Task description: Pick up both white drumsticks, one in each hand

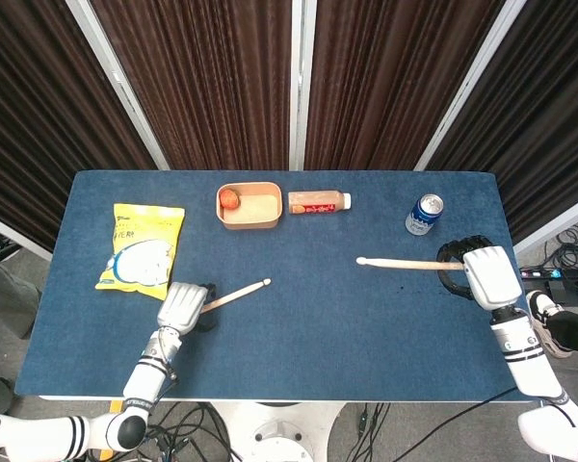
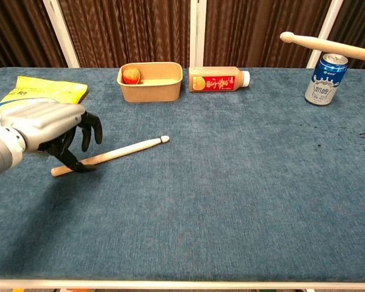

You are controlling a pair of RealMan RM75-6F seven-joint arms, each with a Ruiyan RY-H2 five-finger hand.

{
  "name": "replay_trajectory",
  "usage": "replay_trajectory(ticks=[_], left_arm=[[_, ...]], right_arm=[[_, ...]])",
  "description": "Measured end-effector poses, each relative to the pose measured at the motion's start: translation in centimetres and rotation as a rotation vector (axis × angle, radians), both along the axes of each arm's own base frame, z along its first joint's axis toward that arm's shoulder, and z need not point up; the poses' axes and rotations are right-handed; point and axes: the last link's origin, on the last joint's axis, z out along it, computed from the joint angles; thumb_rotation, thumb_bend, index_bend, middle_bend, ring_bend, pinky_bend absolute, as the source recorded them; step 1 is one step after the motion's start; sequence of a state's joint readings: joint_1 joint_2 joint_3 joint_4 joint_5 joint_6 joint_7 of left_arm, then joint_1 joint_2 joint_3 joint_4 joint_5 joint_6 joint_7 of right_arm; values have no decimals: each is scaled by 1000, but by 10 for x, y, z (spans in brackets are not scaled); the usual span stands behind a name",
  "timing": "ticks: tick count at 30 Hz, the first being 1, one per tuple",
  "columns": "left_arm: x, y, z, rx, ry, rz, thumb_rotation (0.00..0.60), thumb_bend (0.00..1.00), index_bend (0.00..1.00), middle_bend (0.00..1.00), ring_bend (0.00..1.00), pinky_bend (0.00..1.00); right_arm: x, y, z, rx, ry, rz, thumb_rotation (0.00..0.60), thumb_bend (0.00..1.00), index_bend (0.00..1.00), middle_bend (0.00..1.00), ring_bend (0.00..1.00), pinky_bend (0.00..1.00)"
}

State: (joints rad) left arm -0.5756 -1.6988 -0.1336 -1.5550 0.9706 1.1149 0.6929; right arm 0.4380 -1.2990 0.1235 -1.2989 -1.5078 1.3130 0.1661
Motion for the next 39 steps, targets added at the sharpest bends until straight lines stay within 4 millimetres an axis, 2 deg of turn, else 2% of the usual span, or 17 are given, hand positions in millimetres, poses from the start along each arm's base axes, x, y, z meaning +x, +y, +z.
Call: replay_trajectory(ticks=[5,11,19,28,39], left_arm=[[-11,3,-10,9,62,37,505,177,412,509,639,784],[-17,7,-10,41,87,59,502,184,413,514,641,785],[-19,10,-9,43,82,67,503,201,413,514,645,785],[-21,11,-11,22,107,72,502,288,443,521,653,785],[-24,11,-12,14,117,73,501,315,480,551,661,785]], right_arm=[[-2,0,0,4,1,-6,600,760,689,620,447,375],[-2,0,-1,7,1,-8,600,760,689,620,447,375],[-3,0,-2,9,0,-12,600,760,689,620,447,375],[-5,0,-2,10,-1,-18,600,760,689,620,447,375],[-5,0,-4,12,-2,-20,600,760,689,620,447,375]])
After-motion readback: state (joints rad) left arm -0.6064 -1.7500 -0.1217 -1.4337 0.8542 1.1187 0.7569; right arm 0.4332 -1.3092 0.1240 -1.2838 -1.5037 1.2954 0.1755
